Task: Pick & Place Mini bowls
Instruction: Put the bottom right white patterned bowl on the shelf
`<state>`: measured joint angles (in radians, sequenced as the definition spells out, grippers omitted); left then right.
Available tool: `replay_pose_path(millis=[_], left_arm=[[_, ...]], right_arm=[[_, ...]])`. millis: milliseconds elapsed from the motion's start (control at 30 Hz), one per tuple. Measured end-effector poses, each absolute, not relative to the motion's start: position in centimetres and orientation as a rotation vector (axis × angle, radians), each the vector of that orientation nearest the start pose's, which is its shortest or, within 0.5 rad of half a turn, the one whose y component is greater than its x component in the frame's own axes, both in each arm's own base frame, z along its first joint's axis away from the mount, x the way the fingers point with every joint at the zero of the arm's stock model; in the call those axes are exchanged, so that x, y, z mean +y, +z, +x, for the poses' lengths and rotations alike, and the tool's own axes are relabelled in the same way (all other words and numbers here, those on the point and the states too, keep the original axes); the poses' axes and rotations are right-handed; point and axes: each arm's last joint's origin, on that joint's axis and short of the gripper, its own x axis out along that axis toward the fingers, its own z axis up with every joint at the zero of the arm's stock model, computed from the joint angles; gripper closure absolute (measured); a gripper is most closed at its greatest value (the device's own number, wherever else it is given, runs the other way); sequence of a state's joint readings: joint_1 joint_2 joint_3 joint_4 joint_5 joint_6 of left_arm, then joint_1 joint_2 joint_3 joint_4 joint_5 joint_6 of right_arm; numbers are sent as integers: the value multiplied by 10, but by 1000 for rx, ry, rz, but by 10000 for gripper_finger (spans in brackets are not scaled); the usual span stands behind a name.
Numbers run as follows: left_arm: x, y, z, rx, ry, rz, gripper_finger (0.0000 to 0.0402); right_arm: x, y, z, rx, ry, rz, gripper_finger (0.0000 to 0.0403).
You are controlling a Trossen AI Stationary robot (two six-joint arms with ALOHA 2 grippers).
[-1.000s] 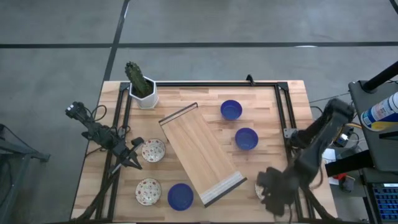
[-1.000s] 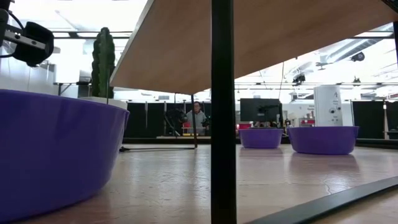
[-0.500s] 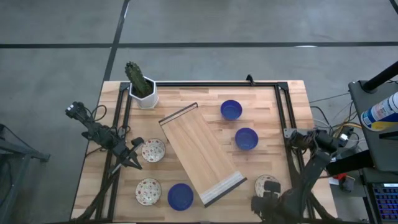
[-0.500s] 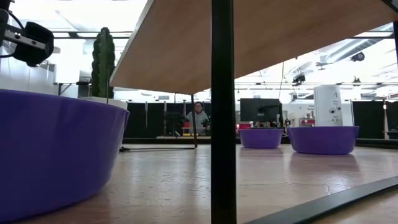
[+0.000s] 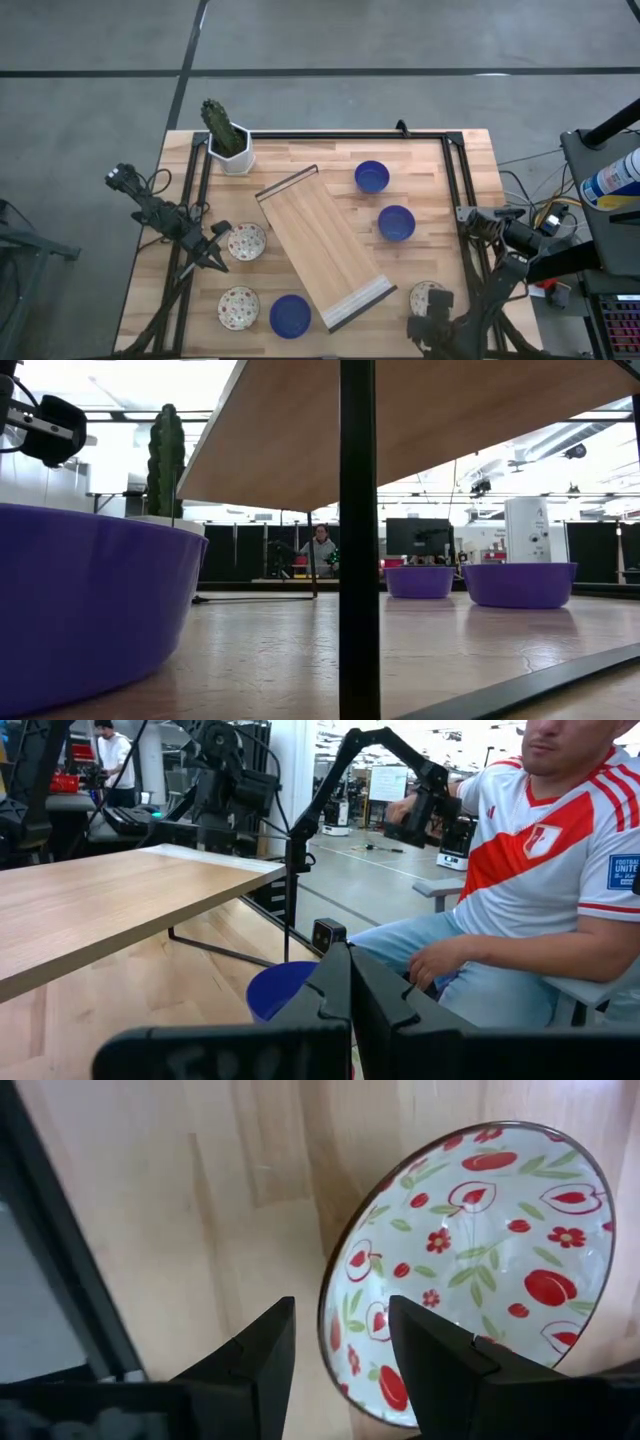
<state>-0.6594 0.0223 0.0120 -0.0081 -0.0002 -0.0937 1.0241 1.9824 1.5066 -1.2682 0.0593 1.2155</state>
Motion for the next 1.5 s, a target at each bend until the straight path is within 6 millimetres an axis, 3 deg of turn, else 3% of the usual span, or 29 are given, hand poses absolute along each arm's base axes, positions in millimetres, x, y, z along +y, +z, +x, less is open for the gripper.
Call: replay_pose_path(millis=[433,733,967,1100,1500], left_arm=[[-60,165,78,49,-658,-84,402],[-60,165,78,49,-658,-84,402],[-60,165,78,48,-658,-85,402],[-60,165,78,49,-658,-85,402],[-60,165,78,48,-658,-84,402]], right_arm=[[296,176,182,1578,-314,-34,281],[291,170,180,1584,-353,-40,382],[285,170,181,1602,-391,-61,391],[277,177,180,1634,-440,-105,392],[251,224,171,1573,-479,-91,394]])
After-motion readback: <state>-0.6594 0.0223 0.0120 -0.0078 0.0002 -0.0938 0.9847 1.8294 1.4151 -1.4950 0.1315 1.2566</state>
